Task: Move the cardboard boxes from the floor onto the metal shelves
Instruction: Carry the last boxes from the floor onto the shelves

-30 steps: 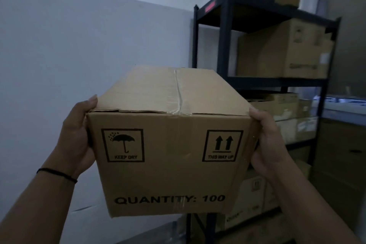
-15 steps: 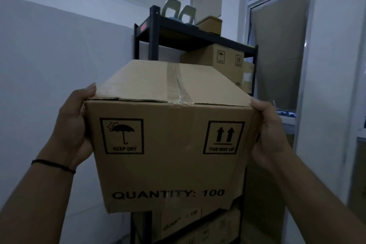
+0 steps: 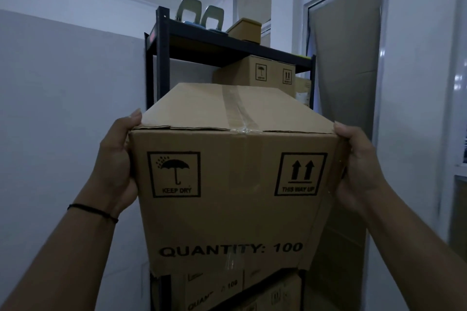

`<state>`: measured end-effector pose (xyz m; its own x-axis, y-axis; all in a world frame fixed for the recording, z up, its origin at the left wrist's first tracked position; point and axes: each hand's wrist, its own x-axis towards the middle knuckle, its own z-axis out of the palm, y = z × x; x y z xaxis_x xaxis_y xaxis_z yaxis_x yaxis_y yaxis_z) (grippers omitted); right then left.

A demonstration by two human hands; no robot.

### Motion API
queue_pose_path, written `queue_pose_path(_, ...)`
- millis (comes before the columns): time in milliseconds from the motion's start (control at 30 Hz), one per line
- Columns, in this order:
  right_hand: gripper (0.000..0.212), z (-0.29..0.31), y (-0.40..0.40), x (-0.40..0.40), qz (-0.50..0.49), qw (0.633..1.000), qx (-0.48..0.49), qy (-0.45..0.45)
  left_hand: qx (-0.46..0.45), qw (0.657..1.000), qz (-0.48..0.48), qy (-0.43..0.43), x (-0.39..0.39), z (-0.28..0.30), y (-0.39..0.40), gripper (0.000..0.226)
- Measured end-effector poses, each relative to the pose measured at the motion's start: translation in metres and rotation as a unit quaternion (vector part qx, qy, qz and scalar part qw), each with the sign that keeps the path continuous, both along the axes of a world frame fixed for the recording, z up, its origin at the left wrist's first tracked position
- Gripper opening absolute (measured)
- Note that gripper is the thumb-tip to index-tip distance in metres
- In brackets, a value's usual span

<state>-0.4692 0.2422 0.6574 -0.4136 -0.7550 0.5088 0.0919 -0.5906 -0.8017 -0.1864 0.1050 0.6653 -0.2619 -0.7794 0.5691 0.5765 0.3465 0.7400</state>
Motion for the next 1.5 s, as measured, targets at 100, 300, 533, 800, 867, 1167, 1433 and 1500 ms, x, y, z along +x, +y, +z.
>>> queue_pose_path(100,0.034,0.003,-0.012,-0.021,-0.001,1.000,0.000,0.001,-0.009,1.000,-0.001,0.003,-0.021,0.001,-0.013,0.039)
queue_pose_path(300,0.045,0.007,-0.039,-0.062,0.006,1.000,-0.031,0.001,-0.017,1.000,0.000,0.014,-0.062,0.006,-0.042,0.055)
queue_pose_path(533,0.031,0.013,-0.072,-0.100,0.008,0.999,-0.042,-0.019,-0.029,0.999,0.021,-0.007,-0.093,0.019,-0.058,0.047)
queue_pose_path(800,0.033,0.031,-0.109,-0.161,0.078,0.995,-0.067,0.000,-0.059,0.995,0.079,0.003,-0.139,0.030,-0.046,0.042)
queue_pose_path(867,0.035,0.036,-0.116,-0.179,0.107,0.991,-0.074,-0.001,-0.067,0.993,0.101,0.009,-0.154,0.032,-0.040,0.042)
queue_pose_path(1167,0.037,0.058,-0.146,-0.234,0.197,0.976,-0.090,0.005,-0.073,0.983,0.170,0.009,-0.205,0.052,-0.017,0.045)
queue_pose_path(1433,0.033,0.064,-0.166,-0.254,0.225,0.970,-0.092,-0.007,-0.075,0.973,0.218,-0.008,-0.231,0.063,-0.010,0.046)
queue_pose_path(1500,0.033,0.066,-0.169,-0.256,0.228,0.969,-0.094,-0.004,-0.081,0.971,0.225,-0.011,-0.235,0.066,-0.011,0.051)
